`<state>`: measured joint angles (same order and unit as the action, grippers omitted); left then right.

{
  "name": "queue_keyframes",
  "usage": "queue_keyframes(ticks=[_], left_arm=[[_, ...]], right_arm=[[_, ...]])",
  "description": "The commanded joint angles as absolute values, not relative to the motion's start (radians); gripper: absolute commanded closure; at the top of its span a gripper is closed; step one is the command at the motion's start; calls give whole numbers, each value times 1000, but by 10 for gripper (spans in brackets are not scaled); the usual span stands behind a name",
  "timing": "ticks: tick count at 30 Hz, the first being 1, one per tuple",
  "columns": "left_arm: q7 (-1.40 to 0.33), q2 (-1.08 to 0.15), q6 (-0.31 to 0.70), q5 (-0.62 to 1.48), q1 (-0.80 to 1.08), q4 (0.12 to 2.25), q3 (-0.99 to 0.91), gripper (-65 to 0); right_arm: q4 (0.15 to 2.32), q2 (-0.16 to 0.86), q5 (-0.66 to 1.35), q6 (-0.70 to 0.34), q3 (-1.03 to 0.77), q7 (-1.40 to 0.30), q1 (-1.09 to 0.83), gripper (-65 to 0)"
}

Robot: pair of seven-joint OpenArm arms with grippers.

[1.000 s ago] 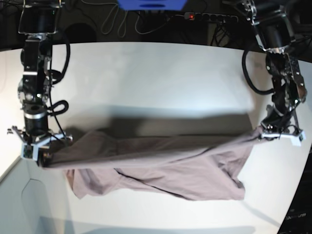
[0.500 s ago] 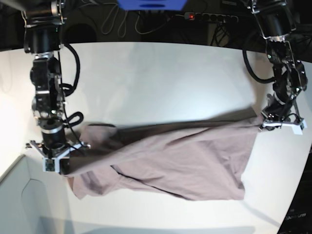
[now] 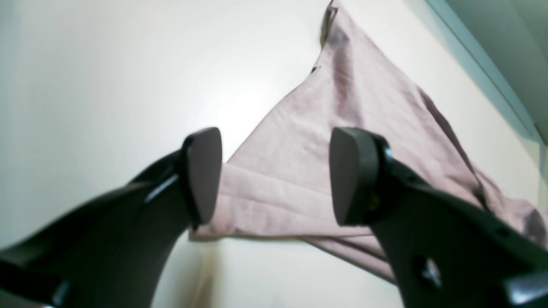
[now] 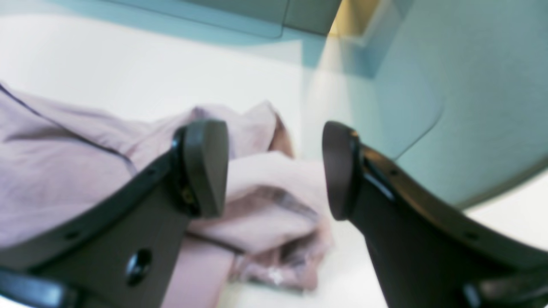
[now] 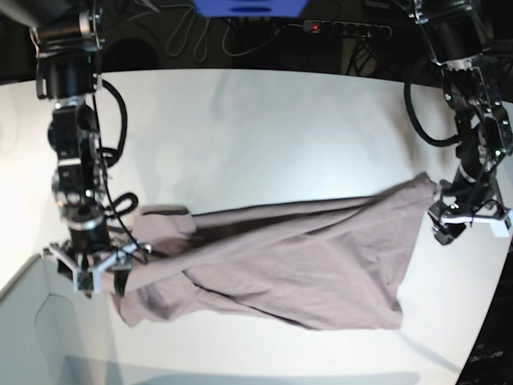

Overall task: Layout the t-shirt on the table in an organized manner, then fold the t-shirt properly
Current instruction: 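Lay the stretched shirt flat on the table and open both grippers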

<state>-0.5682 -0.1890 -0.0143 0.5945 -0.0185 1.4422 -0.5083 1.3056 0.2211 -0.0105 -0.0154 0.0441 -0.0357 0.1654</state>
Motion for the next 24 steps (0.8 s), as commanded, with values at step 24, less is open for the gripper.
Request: queue_keyframes(ticks=[24], left_arm=[[-552,-197,-4,604,25,1337,-608,-389]], right_arm=[[1075,185,-7,-13,332,-15,151,-352]])
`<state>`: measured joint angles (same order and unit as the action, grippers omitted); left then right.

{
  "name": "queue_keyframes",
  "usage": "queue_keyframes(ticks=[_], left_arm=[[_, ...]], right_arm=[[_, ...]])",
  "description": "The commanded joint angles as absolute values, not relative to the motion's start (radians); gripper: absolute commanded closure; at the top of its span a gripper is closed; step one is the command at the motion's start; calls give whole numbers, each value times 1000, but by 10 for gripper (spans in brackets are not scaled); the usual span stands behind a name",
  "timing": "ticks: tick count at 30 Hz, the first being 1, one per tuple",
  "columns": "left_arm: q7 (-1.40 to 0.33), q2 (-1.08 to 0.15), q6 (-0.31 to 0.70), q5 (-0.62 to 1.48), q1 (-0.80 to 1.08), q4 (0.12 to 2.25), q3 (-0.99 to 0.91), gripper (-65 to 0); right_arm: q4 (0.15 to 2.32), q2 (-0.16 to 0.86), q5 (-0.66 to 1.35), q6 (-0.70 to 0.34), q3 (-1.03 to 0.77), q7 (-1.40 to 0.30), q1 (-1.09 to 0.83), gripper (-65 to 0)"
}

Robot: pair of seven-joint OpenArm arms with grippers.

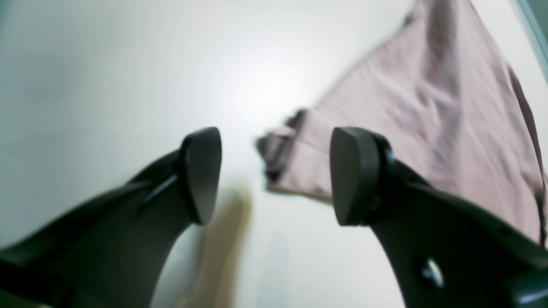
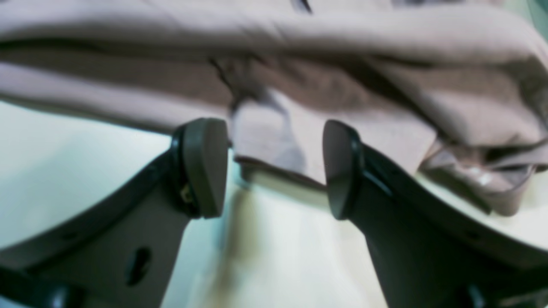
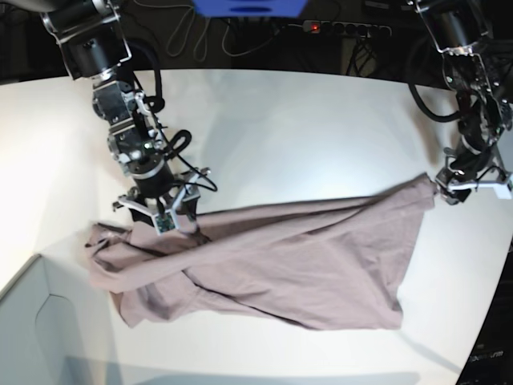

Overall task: Layout the t-shirt on the table in an organized manner, then fold the t-shirt properly
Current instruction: 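Lay the stretched shirt flat on the table and open both grippers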

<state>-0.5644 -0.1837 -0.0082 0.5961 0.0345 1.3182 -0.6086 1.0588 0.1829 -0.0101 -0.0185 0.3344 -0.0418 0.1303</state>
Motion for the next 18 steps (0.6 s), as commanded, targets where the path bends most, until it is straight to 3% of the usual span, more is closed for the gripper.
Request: queue_keyframes(ticks=[1,8,18], left_arm=[[-552,-197,-4,604,30,1337,-613,-389],[-550,-203,-2,604,36,1331,-616,-389],[-552,-197,-2,604,36,1333,-616,-389]], right_arm=[[1058,185,-7,-13,334,-13,157,-352],[990,177,-7,-13,335,-8,165,-334],[989,173,-7,-13,335,-13,179,-31]])
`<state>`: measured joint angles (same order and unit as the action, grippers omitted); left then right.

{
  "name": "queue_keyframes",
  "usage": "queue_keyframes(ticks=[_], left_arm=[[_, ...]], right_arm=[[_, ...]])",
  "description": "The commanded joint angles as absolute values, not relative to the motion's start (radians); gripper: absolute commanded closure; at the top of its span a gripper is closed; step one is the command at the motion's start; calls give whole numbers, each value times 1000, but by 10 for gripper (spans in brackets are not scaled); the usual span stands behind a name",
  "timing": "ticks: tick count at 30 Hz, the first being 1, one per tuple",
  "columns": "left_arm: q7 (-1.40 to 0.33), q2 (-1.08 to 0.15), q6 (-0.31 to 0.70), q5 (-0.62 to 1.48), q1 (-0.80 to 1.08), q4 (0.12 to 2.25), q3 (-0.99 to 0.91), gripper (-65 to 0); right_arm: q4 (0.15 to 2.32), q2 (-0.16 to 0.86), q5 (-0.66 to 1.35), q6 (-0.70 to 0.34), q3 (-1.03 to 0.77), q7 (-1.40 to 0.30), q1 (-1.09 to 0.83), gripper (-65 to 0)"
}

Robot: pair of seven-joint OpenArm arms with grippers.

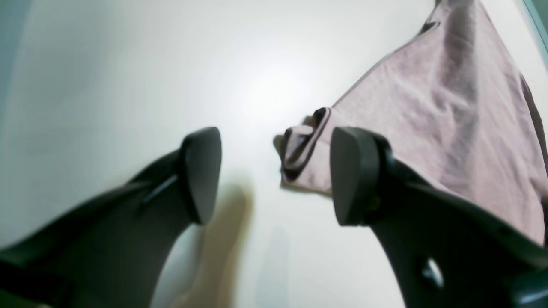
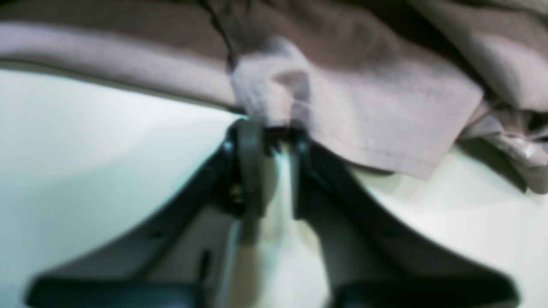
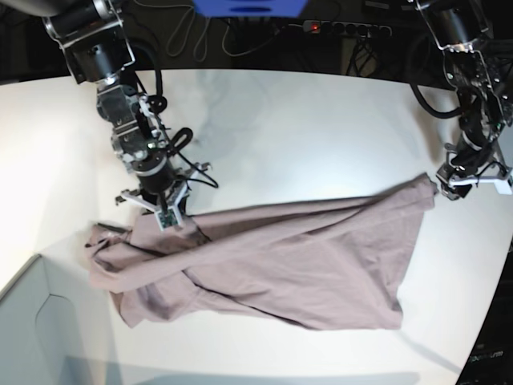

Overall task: Layout the t-shirt on the table in an organized manner, then fold the t-shirt properly
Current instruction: 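Lay the stretched shirt flat on the table and open both grippers, then move the left gripper to the shirt's shoulder edge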

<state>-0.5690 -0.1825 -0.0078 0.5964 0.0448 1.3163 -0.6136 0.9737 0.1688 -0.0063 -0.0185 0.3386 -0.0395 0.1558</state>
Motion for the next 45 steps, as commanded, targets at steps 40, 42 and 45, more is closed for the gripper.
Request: queue_keyframes(ticks=[40,42,45], left_arm=[[-553,-145,-2,651,131,1463,-504,-390],[-549,-145,-2,651,131,1452,-470,-390],[-547,-145,-2,651,128,1415,-432,-390]], right_arm=[[1813,173,-5,-13,-45,-15,-516,0],[1790,147,-5,-13,-44,-15,-515,0],[1771,136,-5,-13,-45,-15,-515,0]])
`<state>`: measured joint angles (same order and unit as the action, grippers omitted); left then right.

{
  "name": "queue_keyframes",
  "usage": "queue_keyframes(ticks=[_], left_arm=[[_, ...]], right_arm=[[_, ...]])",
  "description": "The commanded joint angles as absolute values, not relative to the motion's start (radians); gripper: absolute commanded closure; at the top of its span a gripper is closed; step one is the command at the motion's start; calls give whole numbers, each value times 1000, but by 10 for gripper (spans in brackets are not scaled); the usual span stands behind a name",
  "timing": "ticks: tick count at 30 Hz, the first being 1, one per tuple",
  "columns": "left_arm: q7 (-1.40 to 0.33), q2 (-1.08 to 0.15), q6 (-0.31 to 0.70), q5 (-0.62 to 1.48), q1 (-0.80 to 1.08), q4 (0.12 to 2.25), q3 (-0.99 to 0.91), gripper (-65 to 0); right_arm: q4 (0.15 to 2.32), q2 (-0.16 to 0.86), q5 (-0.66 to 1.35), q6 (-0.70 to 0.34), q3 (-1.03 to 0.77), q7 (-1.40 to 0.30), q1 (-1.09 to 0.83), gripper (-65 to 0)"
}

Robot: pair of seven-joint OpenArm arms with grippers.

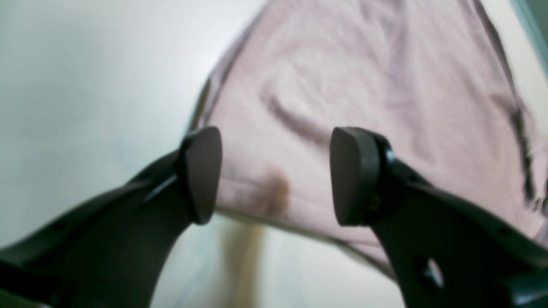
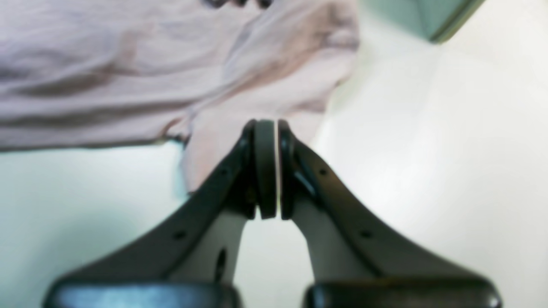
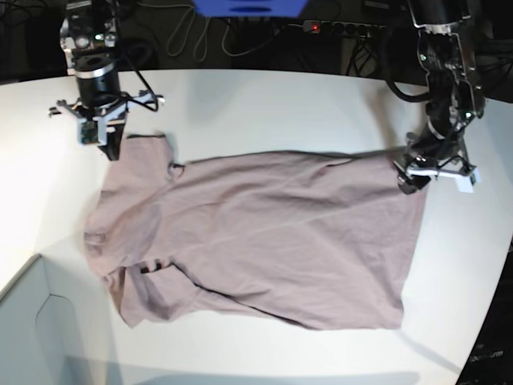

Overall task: Layout the t-shirt on the table in an organized manner, then fold the t-shirt properly
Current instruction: 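Move the left gripper to the shirt's shoulder edge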

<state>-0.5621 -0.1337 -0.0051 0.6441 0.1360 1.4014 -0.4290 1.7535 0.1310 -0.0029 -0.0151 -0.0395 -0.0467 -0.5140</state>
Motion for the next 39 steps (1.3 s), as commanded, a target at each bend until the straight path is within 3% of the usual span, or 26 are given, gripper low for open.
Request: queue_keyframes(ticks=[1,24,35,39], left_arm=[[-545,-145,-2,651,128,1409,-429,-390],[-552,-148,-10,650,147,1389,-472,-382],[-549,-131,-5,650,119,1325,-472,-176],[-553,-131,-5,650,113,1305,-472,0]], right_arm=[[1771,136,-5,-13,-45,-15,-518,0],[1770,134,-5,-13,-45,-15,-524,0],[1770,134,-5,-13,-47,-16,-526,0],[1770,134,-5,-13,-50,-16,-526,0]])
